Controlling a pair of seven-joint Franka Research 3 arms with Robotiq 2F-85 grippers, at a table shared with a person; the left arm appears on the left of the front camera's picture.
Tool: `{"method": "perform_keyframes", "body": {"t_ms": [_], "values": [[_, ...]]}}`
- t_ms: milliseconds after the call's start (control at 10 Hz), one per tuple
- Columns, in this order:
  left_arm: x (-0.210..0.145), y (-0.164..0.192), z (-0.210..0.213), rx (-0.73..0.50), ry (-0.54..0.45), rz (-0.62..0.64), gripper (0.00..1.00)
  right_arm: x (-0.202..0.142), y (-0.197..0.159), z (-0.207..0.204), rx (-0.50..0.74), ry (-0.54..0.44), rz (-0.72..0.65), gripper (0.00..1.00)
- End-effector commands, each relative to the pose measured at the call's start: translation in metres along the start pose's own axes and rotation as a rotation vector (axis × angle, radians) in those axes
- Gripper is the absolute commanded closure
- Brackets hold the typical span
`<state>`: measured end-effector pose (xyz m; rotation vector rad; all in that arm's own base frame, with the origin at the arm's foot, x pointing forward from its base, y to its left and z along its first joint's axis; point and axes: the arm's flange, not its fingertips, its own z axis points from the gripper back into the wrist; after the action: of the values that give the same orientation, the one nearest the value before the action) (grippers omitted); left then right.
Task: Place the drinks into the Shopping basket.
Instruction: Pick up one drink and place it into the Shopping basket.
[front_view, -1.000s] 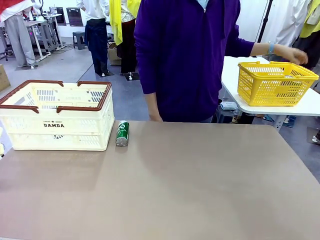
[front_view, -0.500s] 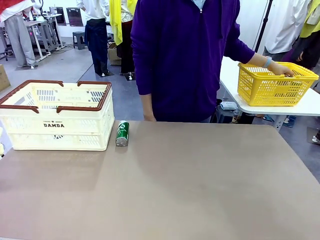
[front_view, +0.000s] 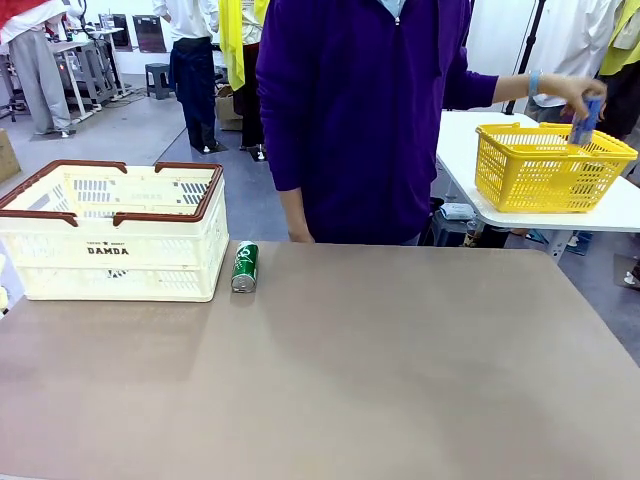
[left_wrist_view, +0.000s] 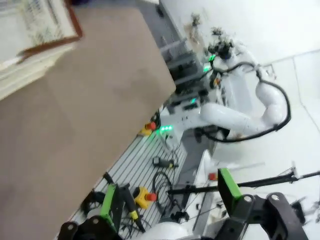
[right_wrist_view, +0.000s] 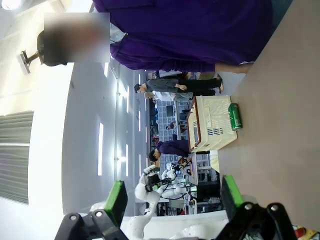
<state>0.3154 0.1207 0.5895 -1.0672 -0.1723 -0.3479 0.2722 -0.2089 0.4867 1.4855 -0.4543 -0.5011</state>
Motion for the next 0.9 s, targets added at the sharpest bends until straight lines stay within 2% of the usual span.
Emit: {"method": "perform_keyframes", "body": {"t_ms": [0,100,200,300,400,500,600,700,800], "values": [[0.031,-0.089,-0.091,0.224,0.208,-0.074,0.0,-0.001,0.006,0.001,0.006,0.004,-0.014,0.0],[0.04,-0.109,-0.144,0.338,0.299,-0.097,0.0,-0.001,0.006,0.001,0.006,0.004,-0.014,0.0],[0.044,-0.116,-0.195,0.476,0.332,-0.107,0.0,-0.001,0.006,0.001,0.006,0.004,-0.014,0.0],[0.04,-0.116,-0.24,0.587,0.338,-0.141,0.0,-0.001,0.006,0.001,0.006,0.004,-0.014,0.0],[0.029,-0.114,-0.265,0.685,0.301,-0.183,0.0,-0.001,0.006,0.001,0.006,0.004,-0.014,0.0],[0.02,-0.115,-0.245,0.669,0.271,-0.173,0.0,-0.001,0.006,0.001,0.006,0.004,-0.014,0.0],[0.033,-0.143,-0.265,0.586,0.355,-0.197,0.0,-0.001,0.006,0.001,0.006,0.004,-0.014,0.0],[0.033,-0.143,-0.265,0.586,0.355,-0.197,0.0,-0.001,0.006,0.001,0.006,0.004,-0.014,0.0],[0.029,-0.129,-0.279,0.65,0.34,-0.221,0.0,-0.001,0.006,0.001,0.006,0.004,-0.014,0.0]]}}
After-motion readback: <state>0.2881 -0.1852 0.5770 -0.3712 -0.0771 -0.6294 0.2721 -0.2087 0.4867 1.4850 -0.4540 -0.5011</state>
